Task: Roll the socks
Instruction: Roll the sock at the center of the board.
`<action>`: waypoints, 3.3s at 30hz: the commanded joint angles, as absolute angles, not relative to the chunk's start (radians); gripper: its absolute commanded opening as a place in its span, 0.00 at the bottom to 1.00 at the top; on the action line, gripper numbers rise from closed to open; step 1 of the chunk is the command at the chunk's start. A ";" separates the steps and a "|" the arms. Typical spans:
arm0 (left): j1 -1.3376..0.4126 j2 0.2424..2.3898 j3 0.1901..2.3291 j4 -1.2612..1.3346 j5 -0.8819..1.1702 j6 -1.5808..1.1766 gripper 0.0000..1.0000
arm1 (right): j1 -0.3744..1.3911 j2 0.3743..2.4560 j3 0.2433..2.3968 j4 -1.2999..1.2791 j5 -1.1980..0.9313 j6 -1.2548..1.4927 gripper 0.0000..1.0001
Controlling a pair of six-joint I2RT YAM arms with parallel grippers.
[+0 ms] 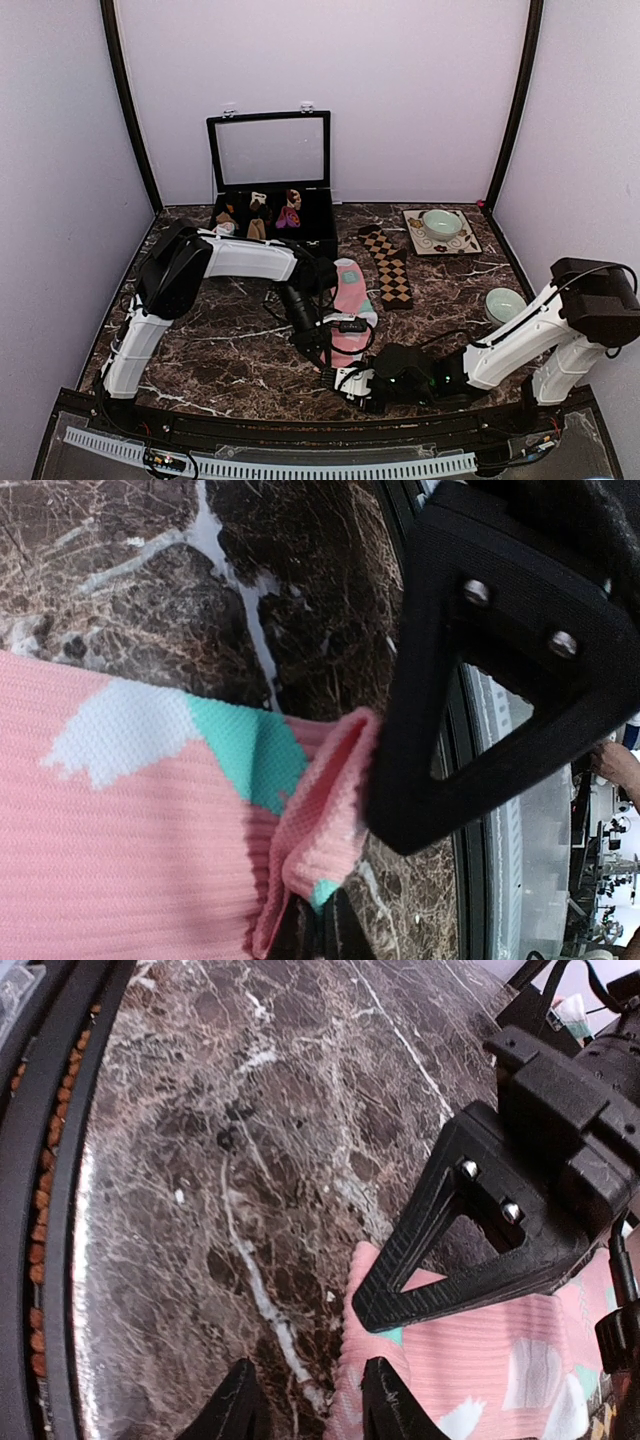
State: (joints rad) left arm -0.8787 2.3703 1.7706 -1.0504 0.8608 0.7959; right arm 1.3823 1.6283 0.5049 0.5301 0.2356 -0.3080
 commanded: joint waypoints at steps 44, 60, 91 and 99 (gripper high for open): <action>-0.846 1.837 1.240 -0.623 0.632 0.902 0.80 | 0.973 1.753 0.411 0.598 -0.339 0.416 0.00; -0.962 1.965 1.350 -0.490 0.504 0.960 0.58 | 0.847 1.873 0.429 0.594 -0.545 0.642 0.00; -0.973 2.116 1.436 -0.517 0.505 0.922 0.00 | 0.822 1.805 0.409 0.589 -0.453 0.567 0.40; -0.912 2.107 1.409 -0.674 0.642 0.814 0.00 | 0.821 1.602 0.368 0.498 -0.230 0.447 0.47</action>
State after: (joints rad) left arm -0.9394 2.1002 1.4338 -0.4843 0.5522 0.8795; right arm 0.8303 1.6493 0.3840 0.6842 -0.4397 0.5240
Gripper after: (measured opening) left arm 0.032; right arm 0.466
